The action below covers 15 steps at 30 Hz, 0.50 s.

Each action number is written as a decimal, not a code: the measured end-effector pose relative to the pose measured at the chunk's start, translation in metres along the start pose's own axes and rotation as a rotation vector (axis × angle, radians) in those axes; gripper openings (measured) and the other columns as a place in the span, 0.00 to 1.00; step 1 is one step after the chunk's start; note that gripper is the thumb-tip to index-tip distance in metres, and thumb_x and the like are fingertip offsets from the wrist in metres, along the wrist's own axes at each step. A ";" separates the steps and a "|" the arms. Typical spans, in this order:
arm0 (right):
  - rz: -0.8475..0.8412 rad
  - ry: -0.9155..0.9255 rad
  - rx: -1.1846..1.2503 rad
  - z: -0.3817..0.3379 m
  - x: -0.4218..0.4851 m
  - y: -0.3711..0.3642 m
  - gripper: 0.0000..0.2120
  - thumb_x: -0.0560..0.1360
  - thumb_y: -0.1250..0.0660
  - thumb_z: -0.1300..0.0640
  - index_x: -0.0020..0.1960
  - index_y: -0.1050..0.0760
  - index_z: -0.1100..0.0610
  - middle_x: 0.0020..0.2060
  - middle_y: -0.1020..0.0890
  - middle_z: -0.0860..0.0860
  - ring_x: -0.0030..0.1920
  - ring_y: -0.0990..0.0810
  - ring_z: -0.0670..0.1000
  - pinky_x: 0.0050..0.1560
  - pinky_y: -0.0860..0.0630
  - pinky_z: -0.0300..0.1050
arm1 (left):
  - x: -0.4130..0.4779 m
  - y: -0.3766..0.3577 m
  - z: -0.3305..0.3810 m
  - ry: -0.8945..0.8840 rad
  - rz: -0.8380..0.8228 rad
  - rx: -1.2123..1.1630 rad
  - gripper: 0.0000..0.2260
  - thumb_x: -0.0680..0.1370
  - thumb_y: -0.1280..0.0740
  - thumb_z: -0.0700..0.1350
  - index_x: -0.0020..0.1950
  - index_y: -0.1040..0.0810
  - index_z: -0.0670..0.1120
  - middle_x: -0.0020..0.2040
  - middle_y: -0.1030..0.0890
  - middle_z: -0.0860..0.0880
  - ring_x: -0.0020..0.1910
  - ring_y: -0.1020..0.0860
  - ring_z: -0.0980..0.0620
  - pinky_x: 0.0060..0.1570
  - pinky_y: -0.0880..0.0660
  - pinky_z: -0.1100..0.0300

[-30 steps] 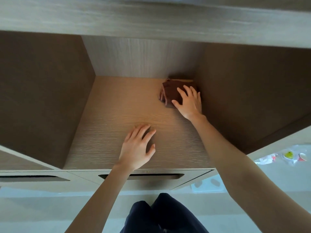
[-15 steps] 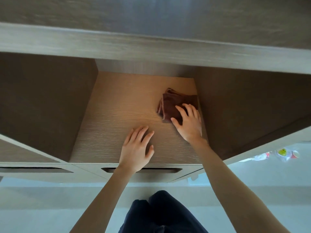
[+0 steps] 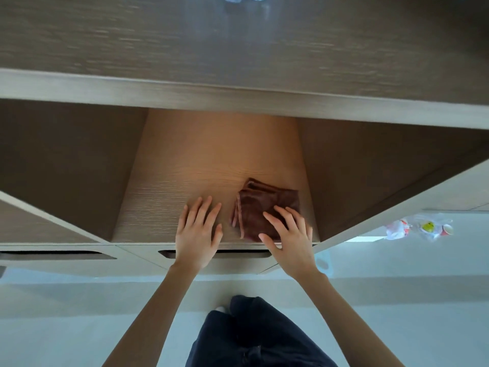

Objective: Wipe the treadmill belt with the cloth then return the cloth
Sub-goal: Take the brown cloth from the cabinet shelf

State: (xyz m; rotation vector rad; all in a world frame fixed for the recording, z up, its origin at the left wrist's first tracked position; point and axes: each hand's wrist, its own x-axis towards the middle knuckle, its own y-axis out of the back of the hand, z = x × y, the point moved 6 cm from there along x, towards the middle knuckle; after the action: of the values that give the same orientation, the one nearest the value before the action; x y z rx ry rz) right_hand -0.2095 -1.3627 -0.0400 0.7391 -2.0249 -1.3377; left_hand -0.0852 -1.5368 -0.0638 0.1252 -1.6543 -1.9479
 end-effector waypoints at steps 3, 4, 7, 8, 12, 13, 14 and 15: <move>0.001 -0.056 0.093 0.001 0.014 0.010 0.27 0.75 0.46 0.35 0.68 0.28 0.46 0.69 0.30 0.48 0.69 0.39 0.52 0.62 0.36 0.63 | -0.001 -0.001 -0.002 -0.011 -0.032 -0.002 0.21 0.79 0.44 0.50 0.67 0.25 0.45 0.68 0.27 0.44 0.69 0.32 0.44 0.69 0.38 0.42; -0.037 -0.105 0.139 0.000 0.022 0.008 0.29 0.74 0.46 0.34 0.70 0.31 0.46 0.71 0.33 0.48 0.70 0.41 0.52 0.64 0.39 0.63 | 0.000 -0.001 -0.003 -0.015 -0.044 -0.003 0.21 0.79 0.45 0.51 0.67 0.25 0.45 0.68 0.27 0.44 0.70 0.32 0.44 0.69 0.39 0.43; -0.146 -0.195 0.196 -0.003 0.042 -0.005 0.30 0.76 0.44 0.36 0.74 0.37 0.47 0.74 0.39 0.47 0.74 0.49 0.51 0.68 0.45 0.65 | 0.002 0.000 -0.003 0.017 -0.052 -0.060 0.21 0.79 0.45 0.51 0.66 0.25 0.44 0.67 0.26 0.45 0.70 0.33 0.46 0.70 0.40 0.44; -0.155 -0.193 0.199 -0.003 0.047 -0.008 0.27 0.78 0.42 0.39 0.74 0.37 0.47 0.74 0.39 0.46 0.75 0.50 0.50 0.69 0.46 0.65 | 0.004 0.002 -0.002 0.038 -0.042 -0.109 0.20 0.79 0.45 0.51 0.65 0.24 0.43 0.66 0.25 0.45 0.69 0.33 0.47 0.69 0.40 0.45; -0.073 -0.128 0.285 0.007 0.057 -0.004 0.22 0.79 0.44 0.46 0.70 0.29 0.51 0.69 0.29 0.49 0.73 0.39 0.52 0.67 0.37 0.62 | 0.025 0.014 0.013 0.007 0.002 -0.242 0.19 0.79 0.44 0.51 0.65 0.24 0.45 0.66 0.25 0.48 0.68 0.32 0.50 0.62 0.33 0.50; -0.025 -0.093 0.260 0.009 0.058 0.000 0.21 0.79 0.45 0.47 0.68 0.27 0.52 0.66 0.25 0.50 0.70 0.34 0.54 0.65 0.34 0.62 | 0.032 0.016 0.018 -0.025 0.011 -0.244 0.18 0.79 0.44 0.51 0.65 0.24 0.45 0.66 0.25 0.49 0.68 0.31 0.50 0.61 0.33 0.53; 0.028 -0.060 0.225 0.012 0.059 0.003 0.21 0.79 0.46 0.48 0.65 0.24 0.53 0.63 0.22 0.51 0.67 0.29 0.56 0.62 0.31 0.62 | 0.039 0.017 0.023 -0.052 0.016 -0.242 0.18 0.79 0.43 0.51 0.64 0.24 0.46 0.66 0.25 0.50 0.67 0.30 0.50 0.60 0.34 0.54; 0.064 -0.041 0.197 0.015 0.061 0.006 0.20 0.78 0.46 0.48 0.63 0.23 0.54 0.60 0.20 0.52 0.64 0.27 0.57 0.60 0.28 0.61 | 0.046 0.017 0.027 -0.071 0.019 -0.234 0.18 0.79 0.42 0.51 0.64 0.24 0.46 0.65 0.25 0.50 0.67 0.30 0.50 0.59 0.34 0.55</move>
State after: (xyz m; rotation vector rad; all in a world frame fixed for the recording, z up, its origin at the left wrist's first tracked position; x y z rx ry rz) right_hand -0.2615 -1.3959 -0.0285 0.7314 -2.2163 -1.1371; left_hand -0.1286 -1.5363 -0.0289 -0.0502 -1.4513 -2.1355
